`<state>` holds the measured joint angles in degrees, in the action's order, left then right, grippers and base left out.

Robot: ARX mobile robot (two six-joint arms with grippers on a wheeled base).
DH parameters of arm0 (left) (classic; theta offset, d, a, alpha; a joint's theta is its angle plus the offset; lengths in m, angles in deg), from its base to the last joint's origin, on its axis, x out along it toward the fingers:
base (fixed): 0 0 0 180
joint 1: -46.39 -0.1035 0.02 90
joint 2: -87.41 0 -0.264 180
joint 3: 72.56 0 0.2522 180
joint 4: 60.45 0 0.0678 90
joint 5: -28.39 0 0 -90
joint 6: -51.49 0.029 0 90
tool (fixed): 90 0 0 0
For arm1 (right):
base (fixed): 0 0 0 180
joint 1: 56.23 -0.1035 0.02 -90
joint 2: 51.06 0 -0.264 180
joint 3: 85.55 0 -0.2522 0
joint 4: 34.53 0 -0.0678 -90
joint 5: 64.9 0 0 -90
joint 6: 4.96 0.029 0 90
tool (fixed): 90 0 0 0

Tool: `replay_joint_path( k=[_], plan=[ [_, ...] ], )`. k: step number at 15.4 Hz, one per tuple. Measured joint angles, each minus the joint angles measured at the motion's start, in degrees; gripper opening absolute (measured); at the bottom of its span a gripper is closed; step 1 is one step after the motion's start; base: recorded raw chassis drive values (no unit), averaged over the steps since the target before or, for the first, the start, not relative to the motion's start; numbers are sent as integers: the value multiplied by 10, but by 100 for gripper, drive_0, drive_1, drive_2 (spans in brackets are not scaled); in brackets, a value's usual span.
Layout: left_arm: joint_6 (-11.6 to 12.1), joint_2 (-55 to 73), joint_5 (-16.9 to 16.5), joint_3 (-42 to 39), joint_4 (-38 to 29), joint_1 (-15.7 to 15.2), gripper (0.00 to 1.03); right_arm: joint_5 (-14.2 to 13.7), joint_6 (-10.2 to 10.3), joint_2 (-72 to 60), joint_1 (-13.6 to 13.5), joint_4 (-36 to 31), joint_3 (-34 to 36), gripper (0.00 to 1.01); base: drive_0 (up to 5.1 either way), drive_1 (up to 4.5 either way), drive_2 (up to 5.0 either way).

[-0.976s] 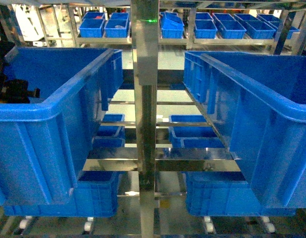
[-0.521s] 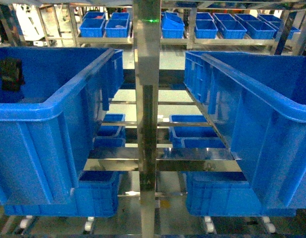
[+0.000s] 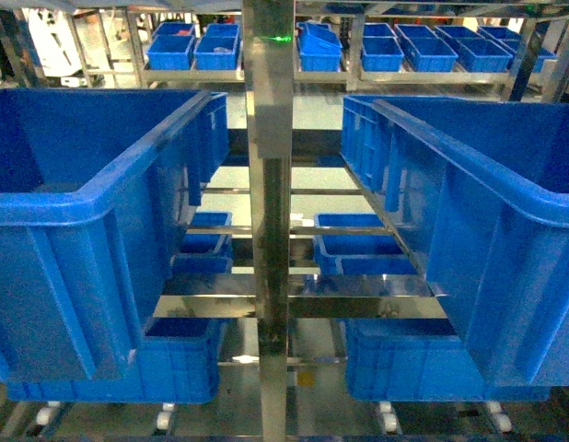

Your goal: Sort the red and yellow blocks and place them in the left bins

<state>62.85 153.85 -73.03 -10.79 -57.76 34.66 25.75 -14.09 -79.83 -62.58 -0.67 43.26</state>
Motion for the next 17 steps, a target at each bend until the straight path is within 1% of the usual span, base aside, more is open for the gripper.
replay_joint_path(
  k=[1,2,3,4,5,6,8,9,10,11,12,13,14,15,16,17],
  plan=[
    [12,-41,39,-18,-44,-22,98,0,0,0,0,0,0,98,0,0,0],
    [11,-66,49,-19,-31,-32,98,0,0,0,0,0,0,98,0,0,0],
    [8,-99,55,-19,6,-34,98,0,0,0,0,0,0,98,0,0,0],
    [0,-128,42,-22,30,-26,98,0,0,0,0,0,0,98,0,0,0],
    [-20,-146,29,-28,28,-13,98,0,0,0,0,0,0,98,0,0,0],
    [-35,-156,21,-30,24,-6,98,0,0,0,0,0,0,98,0,0,0],
    [-47,-156,22,-30,24,-7,98,-1,0,0,0,-3,0,98,0,0,0],
    [-59,-155,10,-32,38,-9,94,-50,24,21,-12,-96,34,89,0,0,0],
    [-85,-177,7,-73,16,1,81,-46,52,55,4,-146,80,77,0,0,0],
    [-96,-201,12,-115,2,10,72,-19,64,78,47,-166,115,67,0,0,0],
    [-100,-221,16,-152,-12,21,63,-16,72,89,69,-179,141,58,0,0,0],
    [-102,-237,24,-183,-26,32,54,-14,79,97,67,-186,165,49,0,0,0],
    [-105,-255,31,-215,-40,38,43,-4,81,108,64,-193,191,38,0,0,0],
    [-110,-278,46,-254,-52,49,28,-7,82,124,64,-202,217,23,0,0,0],
    [-110,-294,54,-281,-60,54,18,-6,83,143,64,-195,229,12,0,0,0],
    [-110,-311,60,-308,-68,63,5,-6,82,186,64,-169,248,1,0,0,0]
  ],
)
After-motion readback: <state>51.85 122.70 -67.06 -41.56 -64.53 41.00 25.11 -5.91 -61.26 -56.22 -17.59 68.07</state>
